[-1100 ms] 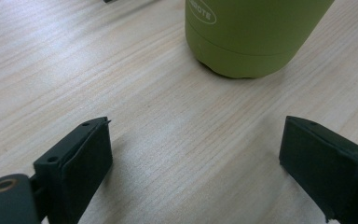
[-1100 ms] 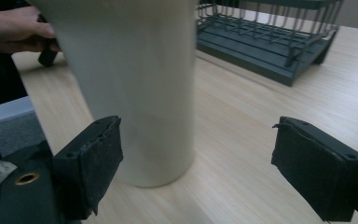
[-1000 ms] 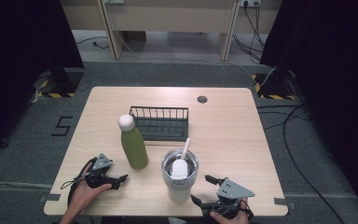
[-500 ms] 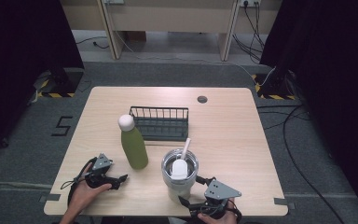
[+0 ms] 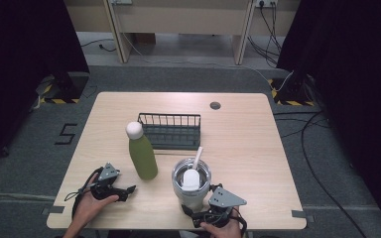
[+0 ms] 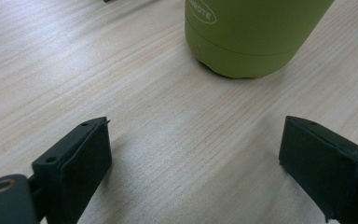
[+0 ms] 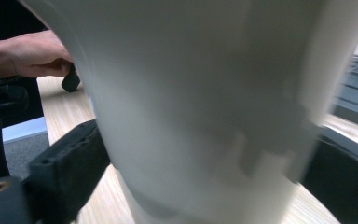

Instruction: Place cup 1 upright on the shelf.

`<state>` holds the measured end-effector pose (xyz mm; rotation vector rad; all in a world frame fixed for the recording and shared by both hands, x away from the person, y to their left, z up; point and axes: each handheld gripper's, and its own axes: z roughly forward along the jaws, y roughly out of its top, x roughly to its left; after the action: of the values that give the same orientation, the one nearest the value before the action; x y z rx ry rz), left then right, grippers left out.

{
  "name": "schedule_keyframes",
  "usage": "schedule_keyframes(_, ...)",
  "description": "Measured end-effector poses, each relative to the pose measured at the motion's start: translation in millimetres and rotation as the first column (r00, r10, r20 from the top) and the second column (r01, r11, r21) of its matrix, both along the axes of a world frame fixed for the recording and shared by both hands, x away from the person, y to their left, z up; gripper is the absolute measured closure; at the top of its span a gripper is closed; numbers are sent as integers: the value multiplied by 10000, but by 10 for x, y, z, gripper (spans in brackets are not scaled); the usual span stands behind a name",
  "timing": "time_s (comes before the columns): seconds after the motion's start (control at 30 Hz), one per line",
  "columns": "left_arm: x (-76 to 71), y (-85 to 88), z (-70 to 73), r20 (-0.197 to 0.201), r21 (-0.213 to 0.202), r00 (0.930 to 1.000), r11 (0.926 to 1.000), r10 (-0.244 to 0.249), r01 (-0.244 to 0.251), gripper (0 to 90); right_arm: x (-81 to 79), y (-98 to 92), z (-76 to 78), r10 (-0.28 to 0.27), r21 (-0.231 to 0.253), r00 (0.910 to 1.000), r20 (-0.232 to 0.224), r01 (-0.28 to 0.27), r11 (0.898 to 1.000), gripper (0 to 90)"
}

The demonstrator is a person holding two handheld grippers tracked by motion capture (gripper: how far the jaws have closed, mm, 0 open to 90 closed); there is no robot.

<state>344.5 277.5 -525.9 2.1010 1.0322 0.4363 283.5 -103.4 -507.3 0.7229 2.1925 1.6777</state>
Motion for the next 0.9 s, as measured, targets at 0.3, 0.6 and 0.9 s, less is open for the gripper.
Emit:
schedule_keyframes(0.3, 0, 3, 2, -11, 42, 10000, 10000, -22, 22, 84, 37, 94, -55, -63, -85, 9999, 84, 63, 9999, 31)
schedule_keyframes(0.6, 0, 0, 0, -10, 3, 10000, 10000, 1, -1, 83, 75, 110, -88, -181, 227, 9998, 89, 179, 9996, 88)
schedule_keyframes(0.9, 1, 3, 2, -17, 36, 10000, 10000, -23, 23, 83, 58, 112, -86, -265, 226, 9989, 396, 256, 9994, 108)
